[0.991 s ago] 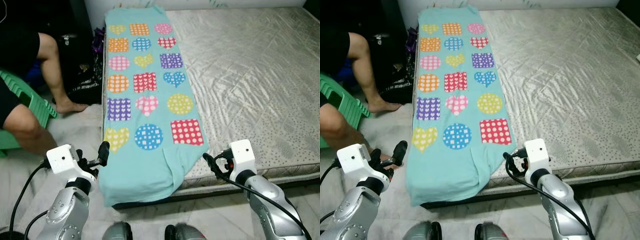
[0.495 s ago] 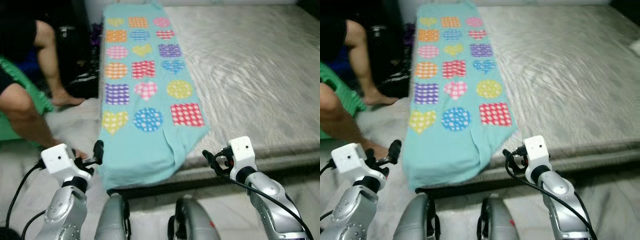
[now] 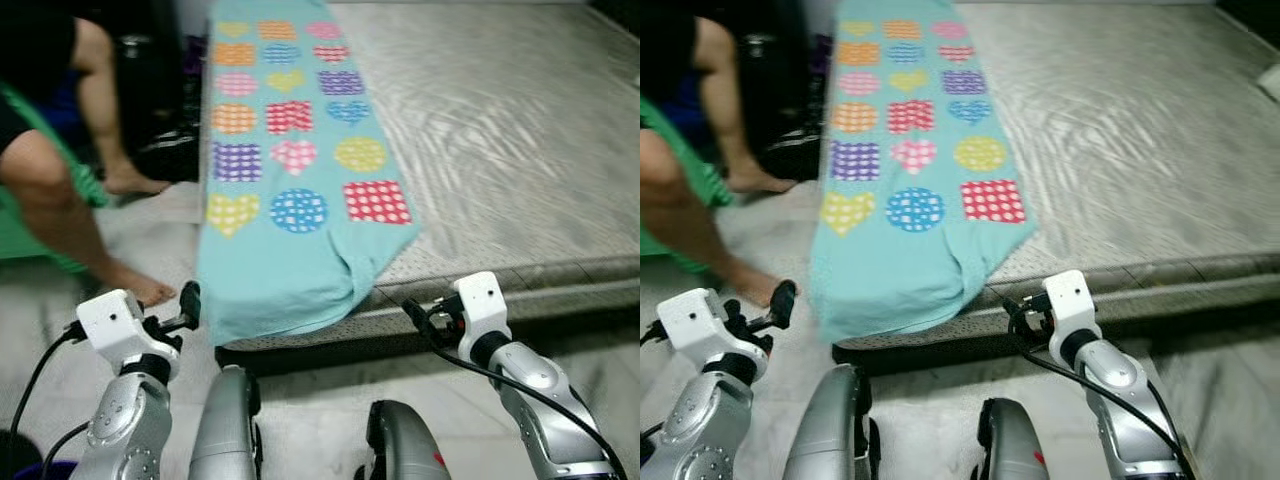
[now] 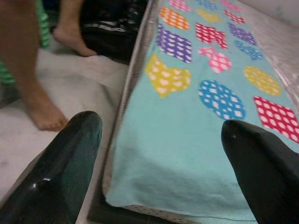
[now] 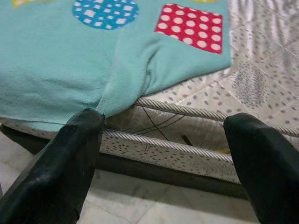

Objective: Clean up the room

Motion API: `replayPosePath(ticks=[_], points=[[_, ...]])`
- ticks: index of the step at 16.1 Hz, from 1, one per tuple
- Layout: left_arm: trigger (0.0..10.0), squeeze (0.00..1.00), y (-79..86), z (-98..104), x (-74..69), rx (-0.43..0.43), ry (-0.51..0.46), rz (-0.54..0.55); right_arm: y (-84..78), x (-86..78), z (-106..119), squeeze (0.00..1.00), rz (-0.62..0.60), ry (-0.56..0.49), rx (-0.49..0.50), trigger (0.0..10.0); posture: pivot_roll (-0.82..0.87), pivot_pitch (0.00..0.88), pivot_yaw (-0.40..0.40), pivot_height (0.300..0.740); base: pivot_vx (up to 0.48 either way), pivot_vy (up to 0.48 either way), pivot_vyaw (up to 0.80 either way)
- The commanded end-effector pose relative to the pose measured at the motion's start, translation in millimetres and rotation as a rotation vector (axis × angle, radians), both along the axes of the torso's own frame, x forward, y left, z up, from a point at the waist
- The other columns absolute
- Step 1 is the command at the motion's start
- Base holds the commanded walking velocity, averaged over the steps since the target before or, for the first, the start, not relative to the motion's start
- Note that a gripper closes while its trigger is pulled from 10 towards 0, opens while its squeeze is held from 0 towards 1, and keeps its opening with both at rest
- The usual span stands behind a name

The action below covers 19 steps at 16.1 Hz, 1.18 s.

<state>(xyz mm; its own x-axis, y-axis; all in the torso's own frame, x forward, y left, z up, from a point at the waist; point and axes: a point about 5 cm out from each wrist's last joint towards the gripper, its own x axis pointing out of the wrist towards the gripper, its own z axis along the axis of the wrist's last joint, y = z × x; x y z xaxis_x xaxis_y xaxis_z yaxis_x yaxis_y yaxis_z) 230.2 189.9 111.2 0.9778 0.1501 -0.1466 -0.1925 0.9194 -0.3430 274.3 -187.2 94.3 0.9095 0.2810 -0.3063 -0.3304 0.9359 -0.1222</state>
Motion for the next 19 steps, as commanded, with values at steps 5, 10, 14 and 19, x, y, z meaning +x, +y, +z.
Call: replayPosePath(ticks=[5, 10, 14, 19], points=[[10.0, 0.0, -2.2, 5.5, -0.9, -0.001, -0.037, -0.017, -0.8, 0.9, 0.4, 0.0, 0.006, -0.008, 0.0, 10.0, -0.03, 0.191, -0.035, 0.611, 0.0, 0.0, 0.0], [10.0, 0.0, -3.3, 6.8, 0.5, -0.006, -0.049, -0.03, 0.9, 2.0, 1.1, 0.0, 0.011, -0.016, 0.003, 10.0, -0.02, 0.187, -0.033, 0.611, 0.263, 0.0, 0.0], [10.0, 0.0, -3.2, 7.3, 0.9, -0.008, -0.052, -0.034, 1.3, 2.9, 1.9, 0.0, 0.007, -0.024, 0.008, 10.0, -0.02, 0.191, -0.031, 0.611, 0.409, 0.0, 0.0], [10.0, 0.0, -5.0, 7.8, 0.8, -0.016, -0.051, -0.033, 1.8, 2.1, 0.4, 0.0, 0.007, -0.024, 0.013, 10.0, -0.02, 0.193, -0.028, 0.611, 0.433, 0.0, 0.0]])
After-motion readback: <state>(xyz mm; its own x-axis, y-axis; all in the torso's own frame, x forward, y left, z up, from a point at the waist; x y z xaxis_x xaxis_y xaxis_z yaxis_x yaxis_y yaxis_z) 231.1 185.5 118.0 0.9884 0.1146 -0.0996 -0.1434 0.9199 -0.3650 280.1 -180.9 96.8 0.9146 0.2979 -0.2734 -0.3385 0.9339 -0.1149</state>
